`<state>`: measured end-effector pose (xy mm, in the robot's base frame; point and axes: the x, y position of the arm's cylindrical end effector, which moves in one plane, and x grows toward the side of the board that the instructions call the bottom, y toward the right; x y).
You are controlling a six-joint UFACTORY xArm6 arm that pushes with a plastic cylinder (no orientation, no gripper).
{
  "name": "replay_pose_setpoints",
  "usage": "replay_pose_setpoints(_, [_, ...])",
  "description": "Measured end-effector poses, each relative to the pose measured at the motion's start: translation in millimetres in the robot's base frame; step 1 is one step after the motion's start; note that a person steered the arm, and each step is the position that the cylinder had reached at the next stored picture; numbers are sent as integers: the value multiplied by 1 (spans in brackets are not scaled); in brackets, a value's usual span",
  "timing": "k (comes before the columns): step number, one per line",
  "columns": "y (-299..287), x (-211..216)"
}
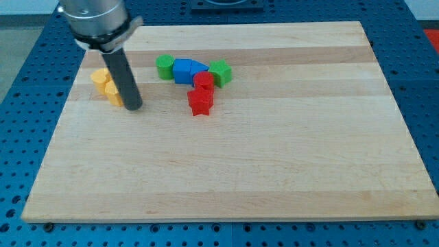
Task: Push the yellow hexagon into the yellow heart
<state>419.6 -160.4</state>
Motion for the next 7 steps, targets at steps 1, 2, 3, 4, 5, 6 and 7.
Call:
replay_pose_setpoints(1, [16, 4])
replay_pose_setpoints(2, [7, 14])
replay_pose_setpoints(3, [-28, 31])
replay_pose_setpoints(4, [-34, 17])
replay_pose_setpoints(5, [-22, -8])
replay_pose_setpoints(6, [-17, -28])
replay_pose_setpoints(7, [-10, -34])
